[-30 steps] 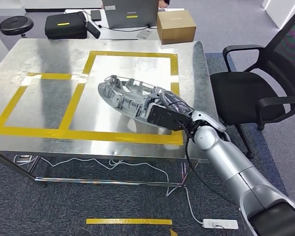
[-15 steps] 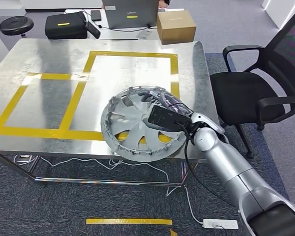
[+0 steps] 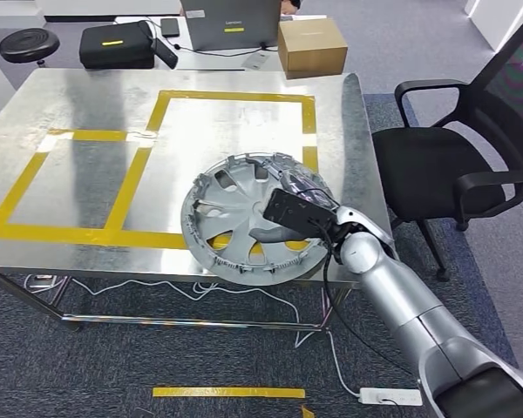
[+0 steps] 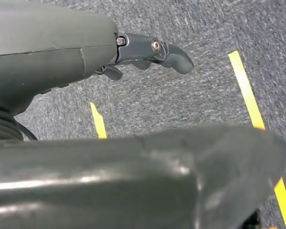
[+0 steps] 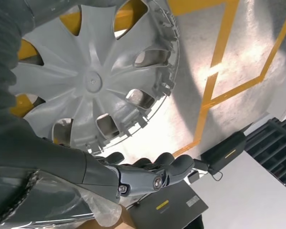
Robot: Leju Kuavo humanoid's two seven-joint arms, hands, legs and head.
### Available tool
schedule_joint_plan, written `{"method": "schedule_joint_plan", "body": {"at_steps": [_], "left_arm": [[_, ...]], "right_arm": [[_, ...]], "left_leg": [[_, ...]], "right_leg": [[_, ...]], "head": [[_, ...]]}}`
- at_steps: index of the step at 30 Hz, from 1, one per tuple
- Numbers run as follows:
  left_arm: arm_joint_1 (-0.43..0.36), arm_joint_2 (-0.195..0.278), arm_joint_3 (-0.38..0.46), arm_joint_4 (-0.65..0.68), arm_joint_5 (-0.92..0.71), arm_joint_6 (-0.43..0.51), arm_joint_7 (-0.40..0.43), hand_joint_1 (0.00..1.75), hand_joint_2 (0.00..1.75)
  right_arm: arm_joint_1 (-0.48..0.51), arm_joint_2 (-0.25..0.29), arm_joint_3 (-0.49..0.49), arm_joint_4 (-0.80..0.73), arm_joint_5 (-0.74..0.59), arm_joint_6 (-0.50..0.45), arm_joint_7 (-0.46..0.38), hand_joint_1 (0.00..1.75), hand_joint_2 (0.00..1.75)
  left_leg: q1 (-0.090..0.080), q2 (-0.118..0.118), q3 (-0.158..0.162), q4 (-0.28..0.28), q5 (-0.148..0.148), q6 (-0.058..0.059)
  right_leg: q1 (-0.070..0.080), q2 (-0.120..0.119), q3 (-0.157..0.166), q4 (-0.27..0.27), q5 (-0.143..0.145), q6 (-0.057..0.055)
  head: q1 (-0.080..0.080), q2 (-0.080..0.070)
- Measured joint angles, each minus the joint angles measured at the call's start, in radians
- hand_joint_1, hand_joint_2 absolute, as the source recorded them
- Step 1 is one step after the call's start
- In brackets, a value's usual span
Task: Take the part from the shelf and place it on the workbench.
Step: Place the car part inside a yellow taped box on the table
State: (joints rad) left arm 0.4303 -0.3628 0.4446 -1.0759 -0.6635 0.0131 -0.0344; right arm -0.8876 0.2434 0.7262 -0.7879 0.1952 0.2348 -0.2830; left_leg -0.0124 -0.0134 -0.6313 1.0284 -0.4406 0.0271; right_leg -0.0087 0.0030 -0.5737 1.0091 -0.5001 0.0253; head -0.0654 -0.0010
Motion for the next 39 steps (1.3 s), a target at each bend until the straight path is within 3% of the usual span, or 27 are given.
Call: {"method": "schedule_joint_plan", "body": {"at_steps": [10, 16, 20, 21, 25, 27, 31, 39], "left_arm": [[0.015, 0.000, -0.016, -0.021, 0.151, 0.000, -0.034, 0.00, 0.00], [0.027, 0.000, -0.044, -0.029, 0.172, -0.010, -0.080, 0.00, 0.00], [0.029, 0.000, -0.049, -0.031, 0.172, -0.010, -0.084, 0.00, 1.75], [0.030, 0.000, -0.050, -0.032, 0.169, -0.010, -0.088, 0.00, 1.75], [0.033, 0.000, -0.057, -0.047, 0.145, 0.001, -0.154, 0.00, 0.00], [0.003, 0.003, -0.048, -0.026, 0.132, 0.015, -0.215, 0.00, 0.00], [-0.132, 0.035, 0.034, 0.138, 0.101, -0.006, -0.347, 0.00, 0.00], [-0.246, 0.058, 0.176, 0.335, 0.010, -0.011, -0.391, 0.00, 0.00]], "right_arm": [[0.008, -0.001, -0.012, -0.073, -0.010, 0.006, 0.013, 0.00, 1.75], [0.011, -0.034, -0.007, -0.116, 0.017, -0.026, 0.034, 0.00, 1.75], [0.012, -0.047, -0.007, -0.129, 0.019, -0.030, 0.037, 0.00, 1.75], [0.013, -0.049, -0.007, -0.131, 0.022, -0.035, 0.039, 0.00, 1.75], [0.014, -0.066, -0.013, -0.138, 0.035, -0.062, 0.049, 0.00, 0.00], [0.013, -0.076, -0.017, -0.144, 0.036, -0.053, 0.044, 0.00, 0.00], [0.002, -0.079, -0.009, -0.171, 0.029, -0.046, 0.061, 0.00, 0.00], [-0.029, -0.084, 0.004, -0.196, 0.048, -0.051, 0.091, 0.00, 0.00]], "left_leg": [[0.000, 0.000, 0.000, 0.000, 0.000, 0.000], [0.000, 0.000, 0.000, 0.000, 0.000, 0.000], [0.000, 0.001, 0.000, 0.000, 0.000, 0.000], [0.000, 0.001, 0.000, 0.000, 0.000, 0.000], [0.000, 0.000, 0.000, 0.000, 0.000, 0.000], [0.000, 0.000, 0.000, 0.000, 0.000, 0.000], [0.000, 0.000, 0.001, 0.000, 0.001, 0.000], [0.000, 0.000, 0.002, 0.000, 0.000, -0.001]], "right_leg": [[0.000, 0.000, 0.000, 0.000, 0.000, 0.000], [0.000, 0.001, 0.000, 0.000, 0.000, 0.000], [0.000, 0.001, 0.000, 0.000, 0.000, 0.000], [0.000, 0.001, 0.000, 0.000, 0.000, 0.000], [0.000, 0.000, 0.000, 0.000, 0.000, 0.000], [0.000, 0.000, 0.000, 0.000, 0.000, 0.000], [0.000, -0.001, 0.001, 0.000, 0.001, 0.001], [0.000, 0.000, 0.002, 0.000, 0.000, 0.000]], "head": [[0.000, 0.000], [0.000, 0.000], [0.000, 0.000], [0.000, 0.000], [0.000, 0.000], [0.000, 0.000], [0.000, 0.000], [0.000, 0.000]]}}
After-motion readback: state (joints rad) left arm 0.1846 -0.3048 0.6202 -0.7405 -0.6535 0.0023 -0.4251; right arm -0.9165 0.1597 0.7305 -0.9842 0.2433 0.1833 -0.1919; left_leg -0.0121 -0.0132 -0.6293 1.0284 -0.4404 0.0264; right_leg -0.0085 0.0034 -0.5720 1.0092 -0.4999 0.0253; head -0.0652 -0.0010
